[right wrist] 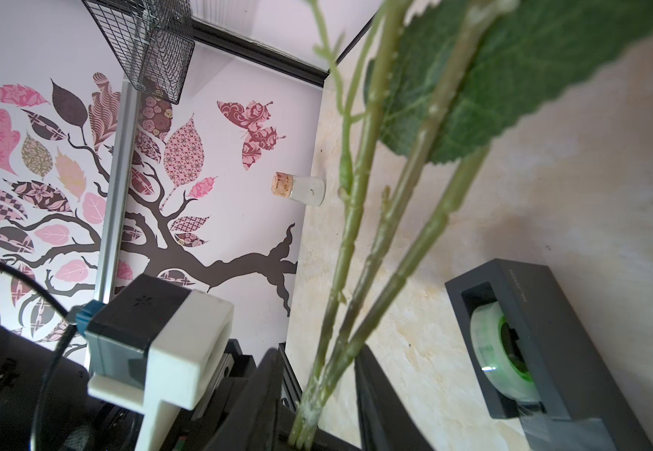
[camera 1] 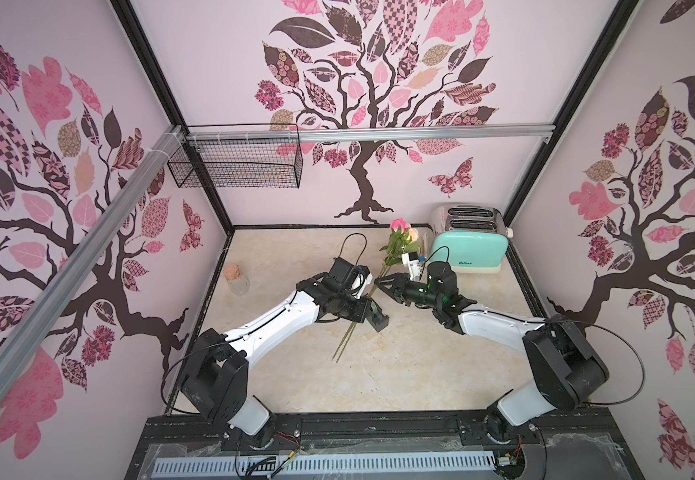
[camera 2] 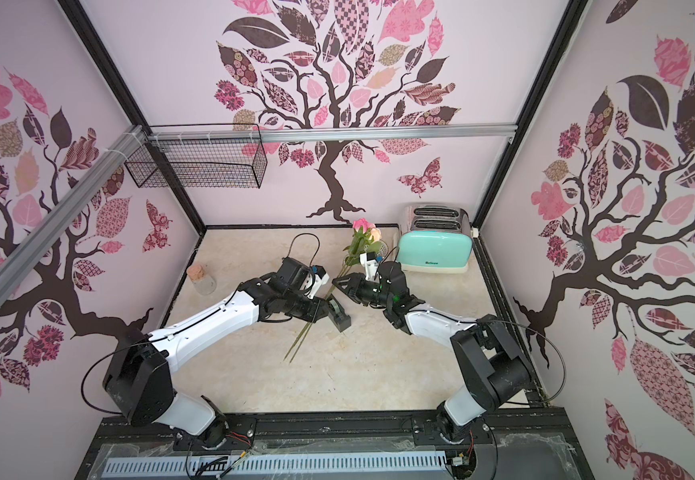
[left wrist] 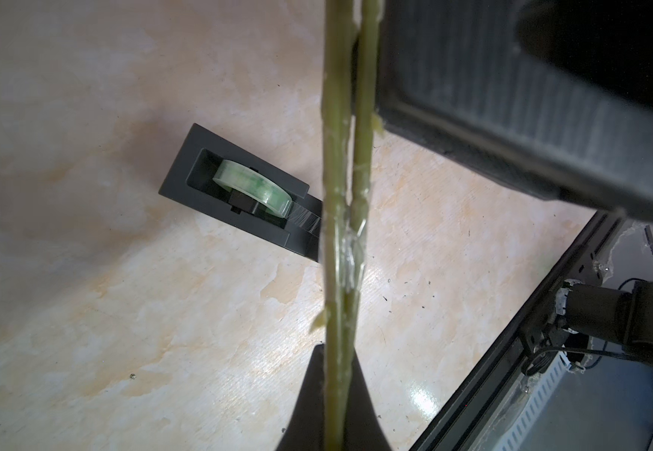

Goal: Wrap bouquets with tape
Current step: Wrap the tape around the bouquet.

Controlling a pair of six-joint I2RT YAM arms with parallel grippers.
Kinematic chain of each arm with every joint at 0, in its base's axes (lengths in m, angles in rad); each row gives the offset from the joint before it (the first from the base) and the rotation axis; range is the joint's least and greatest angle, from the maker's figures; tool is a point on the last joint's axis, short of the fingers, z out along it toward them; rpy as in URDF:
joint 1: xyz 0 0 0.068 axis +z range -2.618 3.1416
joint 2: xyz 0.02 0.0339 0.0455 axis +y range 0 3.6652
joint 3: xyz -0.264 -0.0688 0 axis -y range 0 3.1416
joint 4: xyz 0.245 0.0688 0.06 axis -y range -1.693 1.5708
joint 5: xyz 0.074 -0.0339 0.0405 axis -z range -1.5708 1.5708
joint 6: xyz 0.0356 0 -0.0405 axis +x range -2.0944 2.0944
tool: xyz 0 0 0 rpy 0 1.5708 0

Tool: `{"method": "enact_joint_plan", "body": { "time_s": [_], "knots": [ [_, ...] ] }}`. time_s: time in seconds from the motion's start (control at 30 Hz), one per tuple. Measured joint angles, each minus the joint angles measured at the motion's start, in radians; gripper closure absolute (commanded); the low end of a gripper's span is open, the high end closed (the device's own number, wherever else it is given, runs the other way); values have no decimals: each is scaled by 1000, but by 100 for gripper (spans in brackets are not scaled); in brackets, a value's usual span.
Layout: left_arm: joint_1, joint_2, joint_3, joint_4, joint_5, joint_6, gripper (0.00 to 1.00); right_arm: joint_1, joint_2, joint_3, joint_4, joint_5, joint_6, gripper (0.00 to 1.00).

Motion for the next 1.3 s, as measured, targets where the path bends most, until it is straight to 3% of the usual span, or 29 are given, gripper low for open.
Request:
{"method": "enact_joint_plan", "body": {
  "time_s": [0.37, 0.47, 0.57, 0.67, 0.83, 0.87, 1.0, 1.13, 1.3],
  "knots": [
    [-26, 20, 32, -6, -44, 7, 100, 14, 0, 29, -52, 0, 17, 73],
    [-34, 22, 32, -5, -68, 16, 100, 16, 0, 42, -75, 2, 22, 85],
    [-39, 25, 38, -6, -90, 21, 100, 15, 3, 62, -120, 6, 26, 89],
    [-43, 28, 42, -6, -107, 24, 100, 16, 3, 80, -150, 11, 29, 100],
    [-45, 29, 43, -7, -122, 26, 100, 16, 3, 85, -166, 19, 34, 100],
    [-45, 29, 43, -8, -124, 25, 93, 16, 3, 85, -165, 19, 33, 100],
    [-46, 25, 43, 1, -132, 14, 44, 16, 3, 86, -185, 27, 6, 100],
    [-19, -17, 42, 18, -111, -19, 32, 2, 3, 118, -281, 32, -60, 100],
    [128, -138, -19, 82, -8, -87, 22, -28, 22, 275, -549, 66, -258, 97]
  ]
}}
